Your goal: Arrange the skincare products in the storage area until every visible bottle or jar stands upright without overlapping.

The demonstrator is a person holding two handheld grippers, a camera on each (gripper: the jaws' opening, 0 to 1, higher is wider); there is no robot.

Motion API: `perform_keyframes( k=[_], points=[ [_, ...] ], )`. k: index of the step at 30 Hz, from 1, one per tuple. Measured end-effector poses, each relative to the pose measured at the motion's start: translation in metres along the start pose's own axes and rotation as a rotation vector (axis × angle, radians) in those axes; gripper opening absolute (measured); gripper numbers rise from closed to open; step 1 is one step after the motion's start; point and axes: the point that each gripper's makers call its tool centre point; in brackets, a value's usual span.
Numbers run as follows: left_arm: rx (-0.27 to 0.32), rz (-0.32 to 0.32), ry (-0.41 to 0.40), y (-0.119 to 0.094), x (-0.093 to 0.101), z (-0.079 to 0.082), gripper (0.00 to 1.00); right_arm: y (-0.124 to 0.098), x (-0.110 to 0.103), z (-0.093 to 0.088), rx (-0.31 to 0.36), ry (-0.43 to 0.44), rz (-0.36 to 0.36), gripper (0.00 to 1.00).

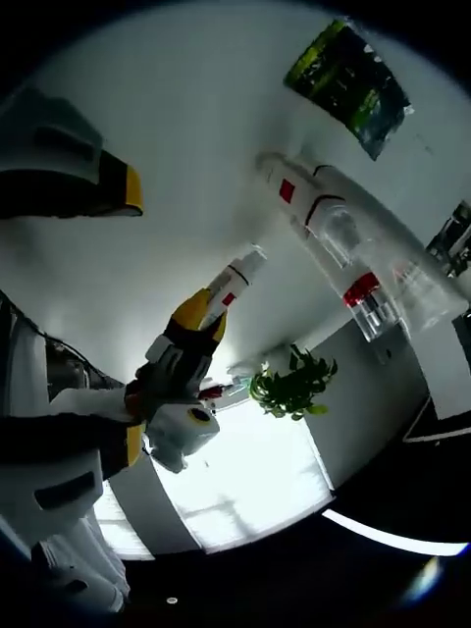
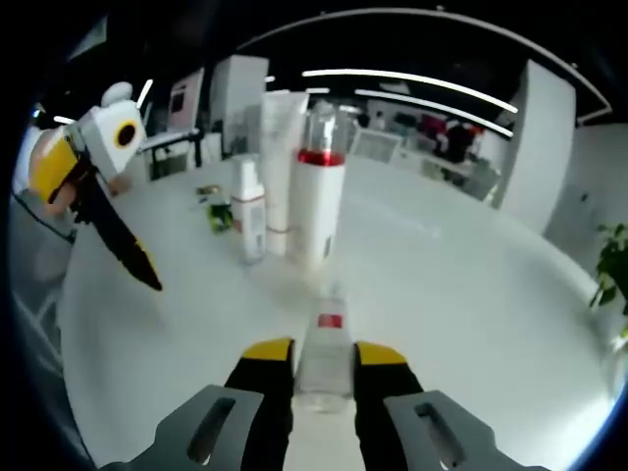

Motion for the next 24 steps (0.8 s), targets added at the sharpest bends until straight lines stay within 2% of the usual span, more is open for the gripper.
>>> perform_keyframes(
  k=[2,7,12,24],
  points=[
    [0.029,-0.016,-0.053,0.007,0.003,0.005,0.75,-0.001,-0.002,-0.001,-0.004,-0.001,0.002,0.16],
    [0.112,-0.011,-0.145,0.019,-0.002,0.019,0.74,-0.006,-0.006,-0.005,-0.014,0.028,0.010,0.16],
    [0.130,-0.028,-0.196,0.031,0.000,0.020,0.74,-0.009,-0.007,-0.007,-0.021,0.047,0.013,0.16],
    [0.165,-0.010,-0.289,0.045,-0.009,0.023,0.70,-0.013,-0.019,-0.008,-0.030,0.077,0.042,0.16]
  ],
)
Point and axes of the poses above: the point that each gripper's makers call its tool centre point, and the gripper's own axes: y roughly forward along the fingers, x roughly to its right, z roughly out of its top, and after that the axes turned 1 degree about -y, right-handed
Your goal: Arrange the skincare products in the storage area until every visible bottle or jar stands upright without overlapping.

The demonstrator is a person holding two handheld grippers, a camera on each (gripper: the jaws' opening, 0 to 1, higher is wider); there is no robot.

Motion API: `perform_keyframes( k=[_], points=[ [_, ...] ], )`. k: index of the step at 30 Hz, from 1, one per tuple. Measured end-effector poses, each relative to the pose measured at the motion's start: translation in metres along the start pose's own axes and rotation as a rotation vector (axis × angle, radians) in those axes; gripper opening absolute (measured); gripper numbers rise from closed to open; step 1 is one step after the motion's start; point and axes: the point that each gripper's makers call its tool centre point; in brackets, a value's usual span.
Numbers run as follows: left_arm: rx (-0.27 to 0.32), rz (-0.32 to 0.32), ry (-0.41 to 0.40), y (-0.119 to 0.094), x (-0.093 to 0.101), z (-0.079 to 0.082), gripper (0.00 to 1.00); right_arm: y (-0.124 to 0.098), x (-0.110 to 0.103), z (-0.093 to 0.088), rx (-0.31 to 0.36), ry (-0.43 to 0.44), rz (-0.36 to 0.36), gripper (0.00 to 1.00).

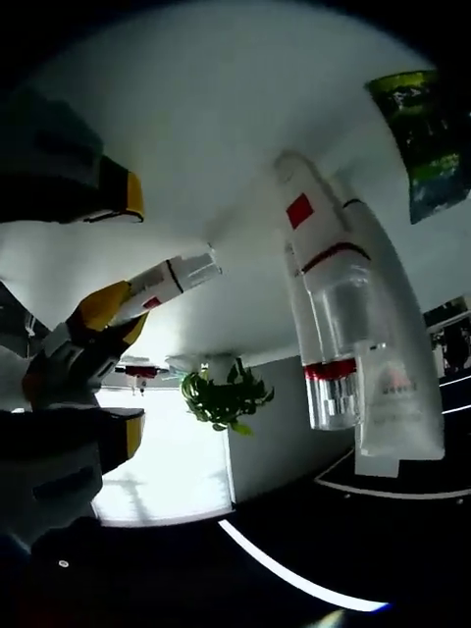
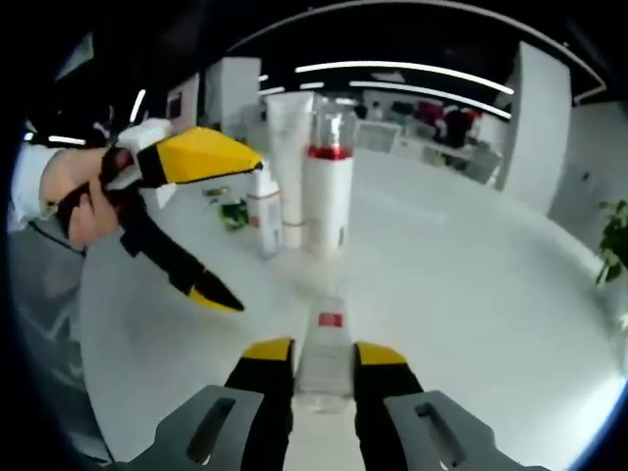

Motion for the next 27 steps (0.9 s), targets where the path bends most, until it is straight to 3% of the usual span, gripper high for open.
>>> perform_keyframes(
  k=[8,27],
  points=[
    [0.024,0.009,-0.042,0.008,-0.004,-0.001,0.70,-0.001,-0.014,0.000,-0.001,0.050,0.045,0.16],
    [0.045,0.048,-0.062,0.017,-0.018,0.000,0.65,0.003,-0.036,0.002,-0.010,0.067,0.107,0.16]
  ],
)
Point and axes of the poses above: the point that each gripper's makers call its tool centre point, and the gripper's own axes: y roughly forward along the fingers, x roughly to its right, z roughly out of its top, and after that the axes turned 1 degree about -y, right-handed
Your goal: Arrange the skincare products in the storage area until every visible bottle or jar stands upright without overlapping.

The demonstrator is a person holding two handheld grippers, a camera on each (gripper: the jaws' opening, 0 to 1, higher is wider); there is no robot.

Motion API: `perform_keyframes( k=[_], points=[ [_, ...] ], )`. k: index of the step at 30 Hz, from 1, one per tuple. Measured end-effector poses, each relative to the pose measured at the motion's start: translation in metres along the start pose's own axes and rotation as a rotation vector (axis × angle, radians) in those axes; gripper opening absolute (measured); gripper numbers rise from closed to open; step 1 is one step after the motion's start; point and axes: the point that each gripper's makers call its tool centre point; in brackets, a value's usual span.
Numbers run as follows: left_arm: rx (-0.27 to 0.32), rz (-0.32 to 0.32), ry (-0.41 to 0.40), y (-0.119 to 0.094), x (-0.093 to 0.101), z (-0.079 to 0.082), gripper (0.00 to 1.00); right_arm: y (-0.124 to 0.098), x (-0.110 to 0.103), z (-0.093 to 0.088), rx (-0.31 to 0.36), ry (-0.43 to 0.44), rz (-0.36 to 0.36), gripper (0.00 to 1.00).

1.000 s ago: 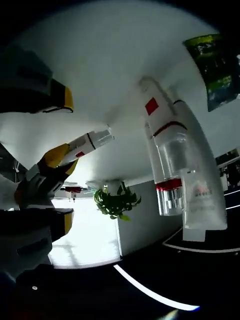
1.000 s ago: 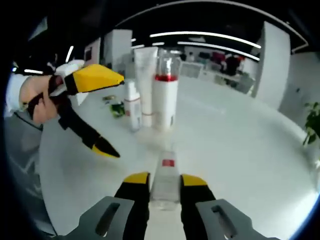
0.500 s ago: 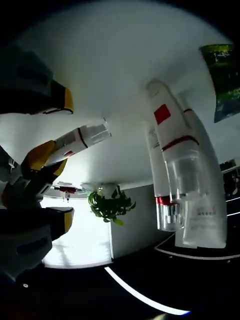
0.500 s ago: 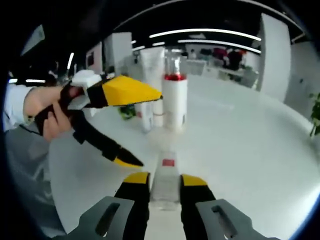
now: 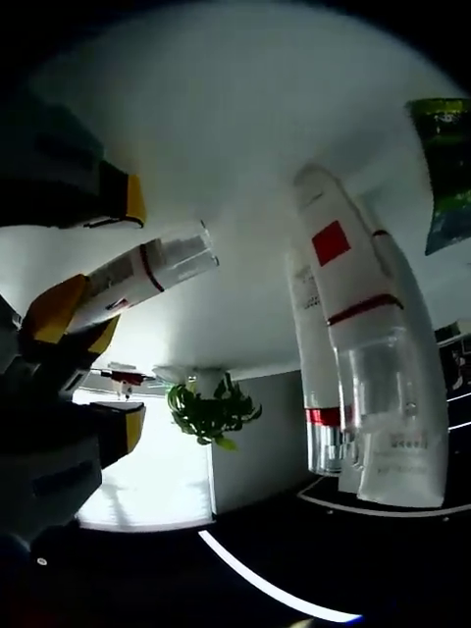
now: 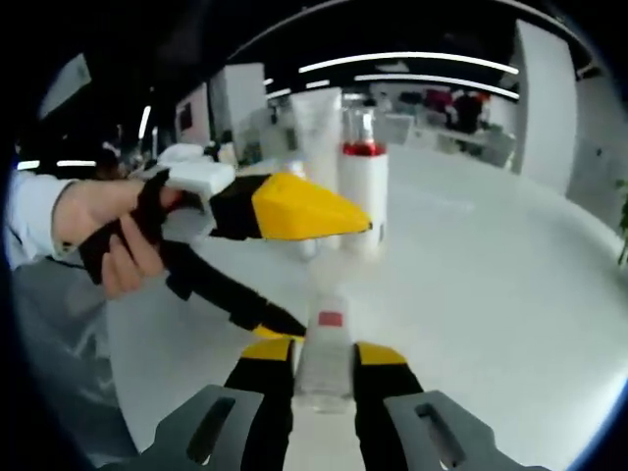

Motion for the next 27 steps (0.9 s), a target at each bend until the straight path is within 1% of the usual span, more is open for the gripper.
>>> perform_keyframes(
  k=[7,11,14,17,20,23,25,26,27],
  points=[
    [0.025,0.017,0.003,0.003,-0.005,0.004,0.58,0.001,-0.007,0.000,0.001,0.008,0.017,0.16],
    [0.021,0.025,0.016,0.003,-0.008,0.003,0.53,0.001,-0.010,0.003,0.010,0.016,0.023,0.16],
    [0.012,0.035,0.046,0.003,-0.011,0.003,0.49,0.000,-0.011,0.004,0.014,0.033,0.028,0.16],
    [0.013,0.044,0.054,0.003,-0.014,0.002,0.46,-0.002,-0.010,0.005,0.025,0.072,0.032,0.16],
    [0.021,0.050,0.074,0.003,-0.016,0.003,0.42,-0.003,-0.011,0.003,0.024,0.080,0.031,0.16],
    [0.022,0.071,0.116,0.003,-0.022,0.001,0.33,-0.006,-0.011,0.002,0.028,0.081,0.028,0.16],
    [0.026,0.077,0.125,0.003,-0.024,0.000,0.26,-0.008,-0.010,0.003,0.034,0.087,0.025,0.16],
    [0.026,0.077,0.125,0.003,-0.025,0.000,0.24,-0.009,-0.010,0.004,0.037,0.089,0.024,0.16],
    [0.028,0.070,0.125,0.003,-0.024,0.000,0.25,-0.011,-0.010,0.004,0.041,0.091,0.023,0.16]
  ],
)
Point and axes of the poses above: the point that each gripper's makers call its tool centre point, and the gripper's own axes: y roughly forward along the fingers, x roughly to its right, z roughly out of its top, and after that the axes turned 1 degree about -y, right-handed
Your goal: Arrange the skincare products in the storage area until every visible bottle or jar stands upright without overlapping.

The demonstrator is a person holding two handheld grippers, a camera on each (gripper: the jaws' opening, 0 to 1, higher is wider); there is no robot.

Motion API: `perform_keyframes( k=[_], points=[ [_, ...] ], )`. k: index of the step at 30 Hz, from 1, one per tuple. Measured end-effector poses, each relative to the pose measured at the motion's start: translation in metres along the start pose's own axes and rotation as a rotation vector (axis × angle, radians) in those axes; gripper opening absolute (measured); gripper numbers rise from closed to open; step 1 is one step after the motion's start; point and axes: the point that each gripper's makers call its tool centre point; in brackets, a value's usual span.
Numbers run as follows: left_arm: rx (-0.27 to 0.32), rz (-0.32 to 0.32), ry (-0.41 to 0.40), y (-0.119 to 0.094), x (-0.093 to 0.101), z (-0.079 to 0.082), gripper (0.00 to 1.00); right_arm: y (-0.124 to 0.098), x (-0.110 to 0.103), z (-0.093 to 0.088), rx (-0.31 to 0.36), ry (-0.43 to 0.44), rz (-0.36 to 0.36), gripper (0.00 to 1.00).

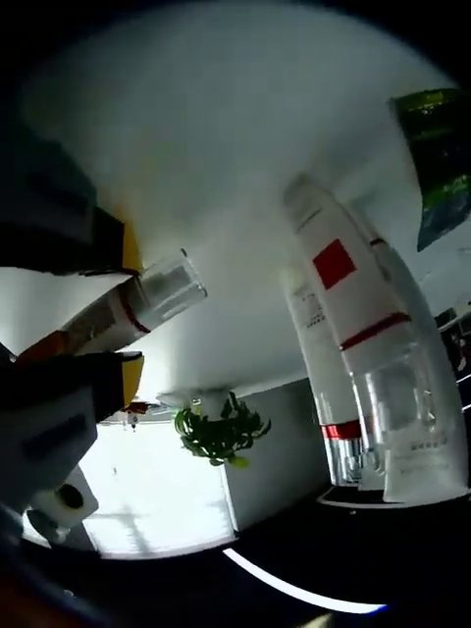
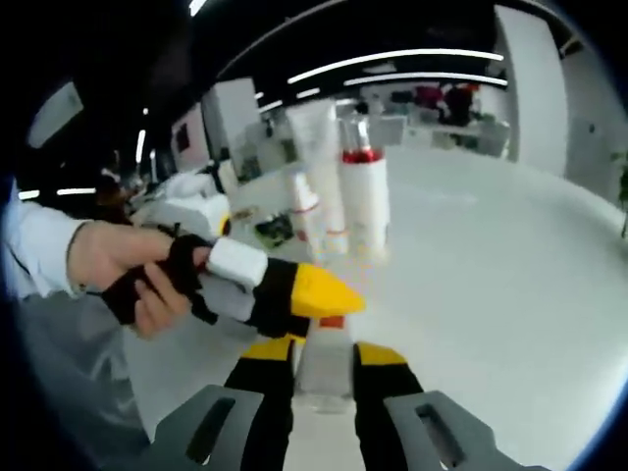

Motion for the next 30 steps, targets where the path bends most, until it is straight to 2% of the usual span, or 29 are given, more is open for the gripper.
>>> perform_keyframes(
  k=[3,15,22,27,30],
  points=[
    [0.002,-0.027,0.045,0.000,0.006,0.001,0.24,-0.003,0.001,0.001,0.013,0.003,-0.007,0.16],
    [0.054,-0.112,-0.052,-0.003,0.024,0.008,0.18,-0.008,0.002,0.011,0.081,-0.027,-0.027,0.16],
    [0.051,-0.137,-0.068,-0.006,0.030,0.010,0.16,-0.008,0.001,0.010,0.085,-0.085,-0.017,0.17],
    [0.046,-0.171,-0.027,-0.010,0.040,0.011,0.15,-0.008,0.001,0.011,0.099,-0.065,0.003,0.18],
    [0.031,-0.183,0.033,-0.013,0.045,0.012,0.15,-0.008,-0.001,0.011,0.100,-0.063,0.021,0.18]
  ],
)
Point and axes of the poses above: the point that each gripper's makers call its tool centre point, and the gripper's own axes: y roughly forward along the fingers, x roughly to its right, z roughly out of its top, and after that the axes turned 1 degree about -y, right-handed
